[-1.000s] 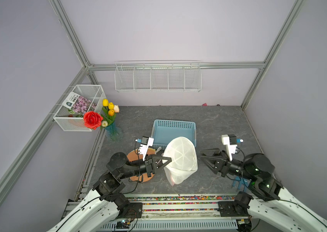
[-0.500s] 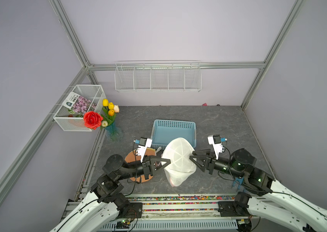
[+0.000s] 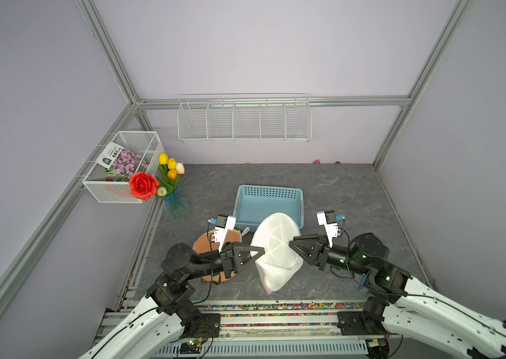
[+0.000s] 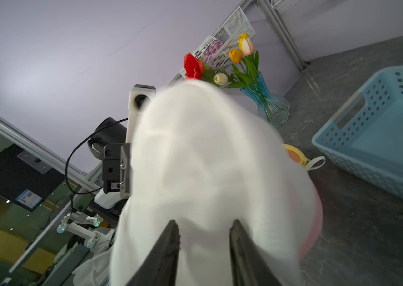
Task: Turn the laundry bag inside out
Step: Turn over the laundry bag.
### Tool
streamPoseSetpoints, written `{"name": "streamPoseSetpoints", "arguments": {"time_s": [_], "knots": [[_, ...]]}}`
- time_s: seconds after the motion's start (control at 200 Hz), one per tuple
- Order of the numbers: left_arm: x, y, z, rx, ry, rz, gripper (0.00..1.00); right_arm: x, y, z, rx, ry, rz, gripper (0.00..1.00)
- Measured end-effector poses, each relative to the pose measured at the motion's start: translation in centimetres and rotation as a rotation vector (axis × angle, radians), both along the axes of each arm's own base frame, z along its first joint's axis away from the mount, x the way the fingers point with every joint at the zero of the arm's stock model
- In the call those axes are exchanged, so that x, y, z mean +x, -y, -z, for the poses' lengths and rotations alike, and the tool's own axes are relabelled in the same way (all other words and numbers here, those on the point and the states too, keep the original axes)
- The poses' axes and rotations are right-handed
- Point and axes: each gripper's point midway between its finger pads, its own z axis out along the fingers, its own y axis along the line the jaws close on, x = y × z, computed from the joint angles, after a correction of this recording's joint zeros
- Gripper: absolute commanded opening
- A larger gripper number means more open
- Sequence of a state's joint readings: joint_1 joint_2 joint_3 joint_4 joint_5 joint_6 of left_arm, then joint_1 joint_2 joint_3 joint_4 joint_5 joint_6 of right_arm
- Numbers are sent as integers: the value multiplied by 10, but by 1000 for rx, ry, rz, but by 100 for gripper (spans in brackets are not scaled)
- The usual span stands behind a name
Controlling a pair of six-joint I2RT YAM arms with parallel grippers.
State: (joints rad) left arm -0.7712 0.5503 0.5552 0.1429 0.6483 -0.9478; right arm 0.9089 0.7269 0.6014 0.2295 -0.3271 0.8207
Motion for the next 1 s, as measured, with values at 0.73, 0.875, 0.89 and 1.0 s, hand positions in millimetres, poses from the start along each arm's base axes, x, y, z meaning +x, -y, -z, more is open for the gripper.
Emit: {"name": "streamPoseSetpoints", "arguments": {"time_s": [0.73,0.875,0.89,1.0], "knots": [[9,-17,-8,63,-7,-125,0,26,24,32,-176,-73,214,66],[4,-17,-11,33,6,-97,0,24,17,38,-150,-64,173,63],[4,-17,-11,31,6,-97,0,23,16,39,-145,-61,167,63],[2,-19,-13,1,9,-97,0,17,14,40,-101,-40,126,62]]}}
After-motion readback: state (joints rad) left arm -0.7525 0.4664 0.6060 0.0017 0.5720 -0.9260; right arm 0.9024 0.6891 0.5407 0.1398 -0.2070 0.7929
